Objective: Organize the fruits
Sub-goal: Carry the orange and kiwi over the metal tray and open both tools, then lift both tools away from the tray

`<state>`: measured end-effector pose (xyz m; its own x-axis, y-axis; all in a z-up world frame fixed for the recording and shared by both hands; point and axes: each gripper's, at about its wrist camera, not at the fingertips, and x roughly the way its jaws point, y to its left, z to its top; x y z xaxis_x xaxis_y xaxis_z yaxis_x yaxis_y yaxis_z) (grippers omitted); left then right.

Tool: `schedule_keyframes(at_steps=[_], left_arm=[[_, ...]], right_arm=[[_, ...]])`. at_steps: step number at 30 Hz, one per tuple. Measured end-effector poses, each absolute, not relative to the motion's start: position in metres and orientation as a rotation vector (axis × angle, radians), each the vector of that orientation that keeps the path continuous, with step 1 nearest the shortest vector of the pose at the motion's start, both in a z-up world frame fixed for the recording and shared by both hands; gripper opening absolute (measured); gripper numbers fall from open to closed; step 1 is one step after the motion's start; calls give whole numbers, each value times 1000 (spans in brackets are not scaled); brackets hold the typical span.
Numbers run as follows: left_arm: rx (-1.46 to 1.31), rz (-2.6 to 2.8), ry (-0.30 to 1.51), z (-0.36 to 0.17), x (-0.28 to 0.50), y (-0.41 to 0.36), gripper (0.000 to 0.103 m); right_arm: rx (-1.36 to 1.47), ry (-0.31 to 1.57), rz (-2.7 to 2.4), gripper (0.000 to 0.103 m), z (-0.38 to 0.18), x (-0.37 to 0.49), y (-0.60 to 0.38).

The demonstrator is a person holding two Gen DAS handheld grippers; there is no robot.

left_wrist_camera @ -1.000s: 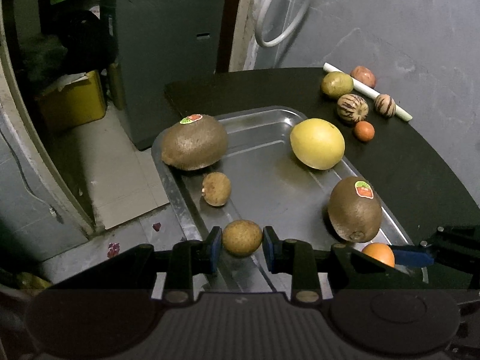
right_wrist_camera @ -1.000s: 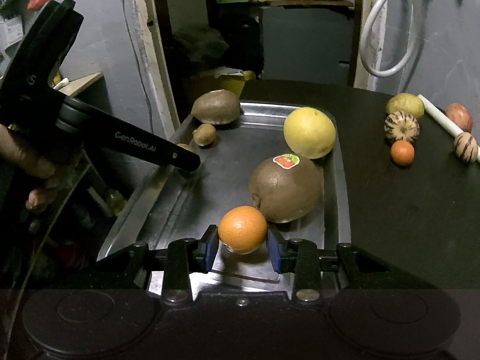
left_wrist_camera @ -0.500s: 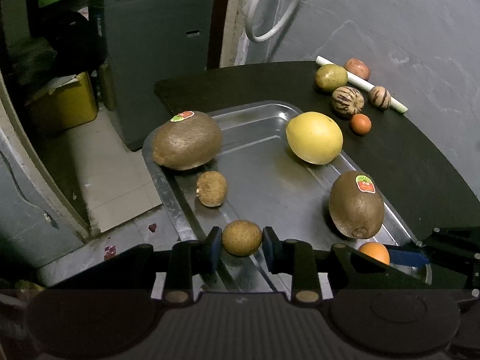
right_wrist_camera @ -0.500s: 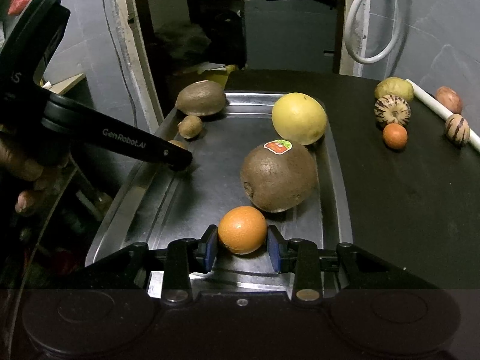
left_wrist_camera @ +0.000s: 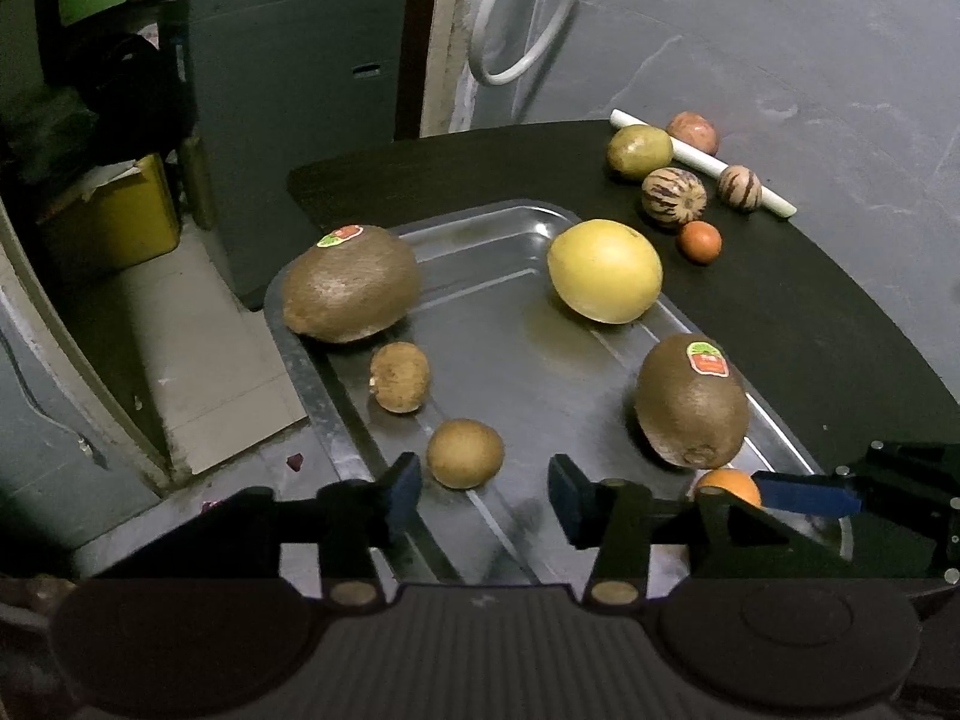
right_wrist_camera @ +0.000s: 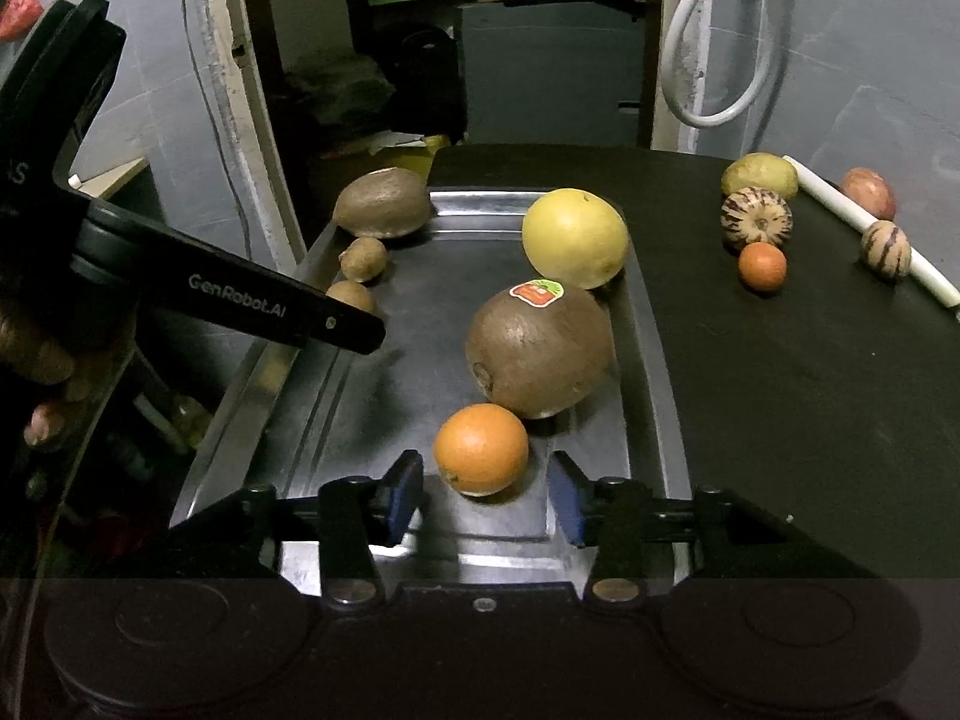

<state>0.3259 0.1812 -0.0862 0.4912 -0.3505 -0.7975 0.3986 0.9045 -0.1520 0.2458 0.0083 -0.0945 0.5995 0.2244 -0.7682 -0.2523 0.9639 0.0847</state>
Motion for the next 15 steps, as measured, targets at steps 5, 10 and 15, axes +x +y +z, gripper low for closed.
schedule_keyframes(at_steps=[5,10,15], left_arm=[[32,-448,935,-75,318,182,74],[-9,-422,894,-58,303,186,93],[-30,-388,847,-39,279,187,102]], right_arm=[[-25,871,252,66,-81,230,-2],[20,829,197,84,-60,204,-25],[88,780,116,100,-40,165,-49]])
